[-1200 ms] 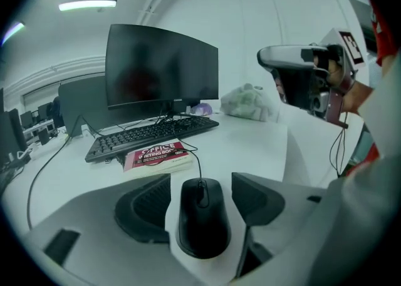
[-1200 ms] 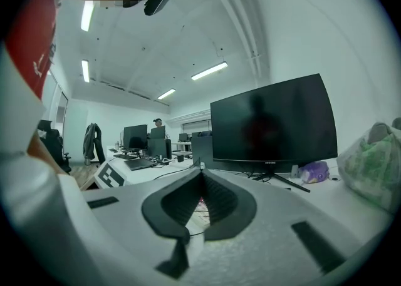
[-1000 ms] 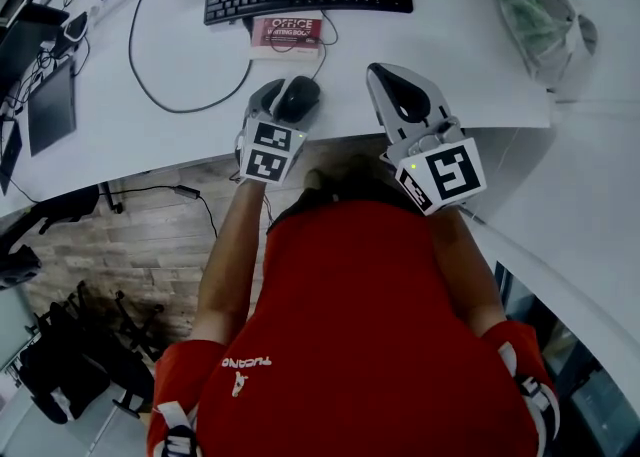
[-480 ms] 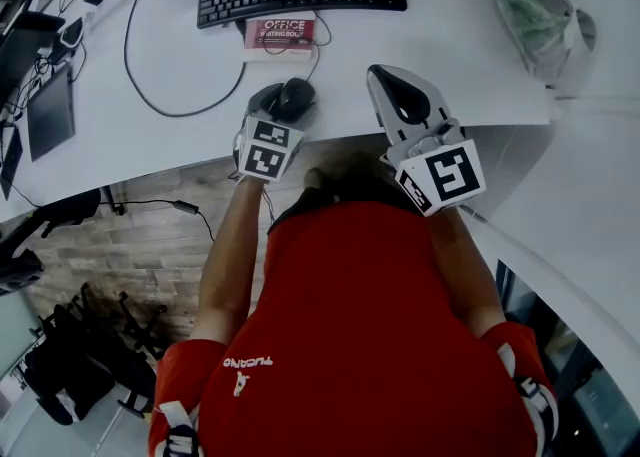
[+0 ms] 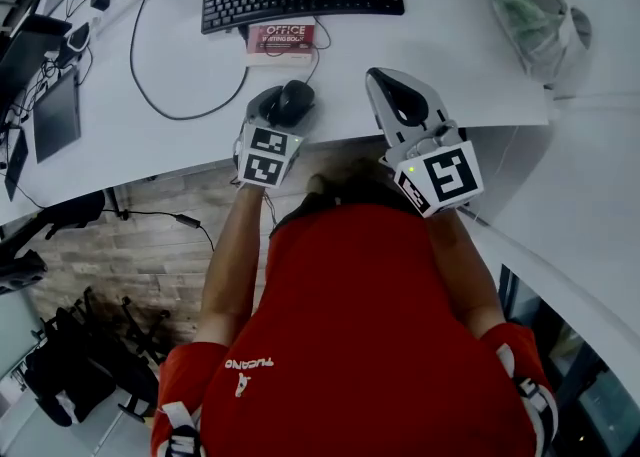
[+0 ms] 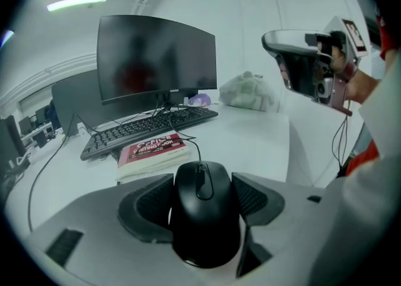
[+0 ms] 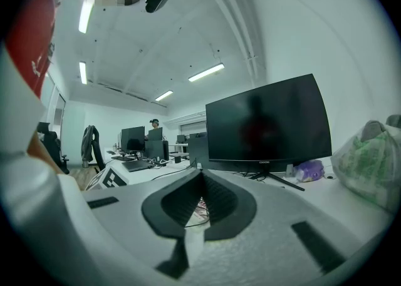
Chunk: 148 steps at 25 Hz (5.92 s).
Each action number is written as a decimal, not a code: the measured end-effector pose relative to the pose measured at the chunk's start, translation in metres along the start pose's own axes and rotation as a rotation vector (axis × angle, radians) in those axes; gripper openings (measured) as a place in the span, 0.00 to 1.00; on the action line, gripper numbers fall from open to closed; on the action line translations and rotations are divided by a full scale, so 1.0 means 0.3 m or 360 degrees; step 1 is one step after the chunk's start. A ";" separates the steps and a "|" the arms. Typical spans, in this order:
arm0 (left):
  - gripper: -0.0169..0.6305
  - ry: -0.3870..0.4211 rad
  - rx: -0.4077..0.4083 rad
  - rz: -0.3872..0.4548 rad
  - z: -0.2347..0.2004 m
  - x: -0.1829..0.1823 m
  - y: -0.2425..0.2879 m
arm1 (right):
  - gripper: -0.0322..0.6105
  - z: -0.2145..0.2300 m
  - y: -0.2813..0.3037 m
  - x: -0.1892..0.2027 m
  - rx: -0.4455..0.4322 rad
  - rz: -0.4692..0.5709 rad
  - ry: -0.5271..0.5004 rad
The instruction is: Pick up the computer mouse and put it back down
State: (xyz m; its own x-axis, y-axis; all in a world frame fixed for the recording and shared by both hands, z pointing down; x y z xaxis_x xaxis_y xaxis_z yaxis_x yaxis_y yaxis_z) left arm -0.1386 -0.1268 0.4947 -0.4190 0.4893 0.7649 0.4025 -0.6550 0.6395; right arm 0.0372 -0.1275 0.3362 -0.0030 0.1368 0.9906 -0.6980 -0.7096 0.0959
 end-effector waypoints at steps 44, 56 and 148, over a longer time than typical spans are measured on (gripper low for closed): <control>0.46 -0.0082 -0.0286 0.0912 -0.016 -0.593 -0.676 | 0.06 0.002 -0.061 -0.049 -0.0022 0.0090 -0.0007; 0.46 -0.0097 -0.0249 0.0738 -0.030 -0.468 -0.499 | 0.06 0.021 -0.059 -0.039 -0.0014 0.0064 -0.0005; 0.34 -0.0106 -0.0202 0.0931 0.051 -0.546 -0.429 | 0.06 0.046 -0.072 -0.031 -0.0006 0.0069 0.0025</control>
State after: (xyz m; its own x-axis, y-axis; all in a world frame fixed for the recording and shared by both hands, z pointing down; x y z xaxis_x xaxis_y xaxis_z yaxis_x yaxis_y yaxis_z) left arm -0.1092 -0.1137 0.2882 -0.1038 0.0589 0.9929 0.4487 -0.8881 0.0996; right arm 0.0620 -0.1230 0.3261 -0.0446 0.1170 0.9921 -0.6997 -0.7125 0.0526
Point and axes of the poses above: the fingertips, and each gripper's own axes: y forward along the fingers, z to its right, x out of its underside, the point moved 6 cm from there along -y, backward along the fingers, and after that the axes turned 3 degrees about y, right-handed, at the moved point
